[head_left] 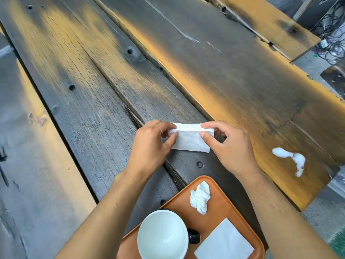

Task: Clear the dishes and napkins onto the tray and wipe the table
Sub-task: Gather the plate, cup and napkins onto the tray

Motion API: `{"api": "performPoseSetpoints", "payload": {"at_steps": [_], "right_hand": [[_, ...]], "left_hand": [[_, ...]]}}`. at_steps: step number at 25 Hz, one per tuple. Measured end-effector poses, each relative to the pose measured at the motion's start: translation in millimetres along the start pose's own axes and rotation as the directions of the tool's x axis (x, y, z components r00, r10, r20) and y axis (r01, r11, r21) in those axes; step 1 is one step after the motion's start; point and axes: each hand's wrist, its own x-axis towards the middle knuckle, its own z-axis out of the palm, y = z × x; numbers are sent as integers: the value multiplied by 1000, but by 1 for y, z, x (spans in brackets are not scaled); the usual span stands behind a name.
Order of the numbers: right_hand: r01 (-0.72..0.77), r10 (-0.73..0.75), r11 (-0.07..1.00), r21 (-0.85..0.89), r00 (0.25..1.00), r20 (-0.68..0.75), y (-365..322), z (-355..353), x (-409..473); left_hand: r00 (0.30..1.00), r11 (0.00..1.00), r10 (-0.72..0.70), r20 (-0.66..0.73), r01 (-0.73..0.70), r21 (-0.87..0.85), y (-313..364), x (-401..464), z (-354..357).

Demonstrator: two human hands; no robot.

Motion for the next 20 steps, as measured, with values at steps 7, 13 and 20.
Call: {"api": "performPoseSetpoints", "payload": {"at_steps": [7,13,20], "right_hand": [[-10,4,997,79,997,78,12,-13,0],[-393,210,640,660,916,342,-3,-10,-10],[-504,338,465,727,861,381,-4,14,-28]], "left_hand": [[966,959,-148,210,192,-209,2,3,-9],[871,545,-339,356,490,-680,20,-1,-11],[777,333,-330,537,628,-703,15,-10,-14]]}}
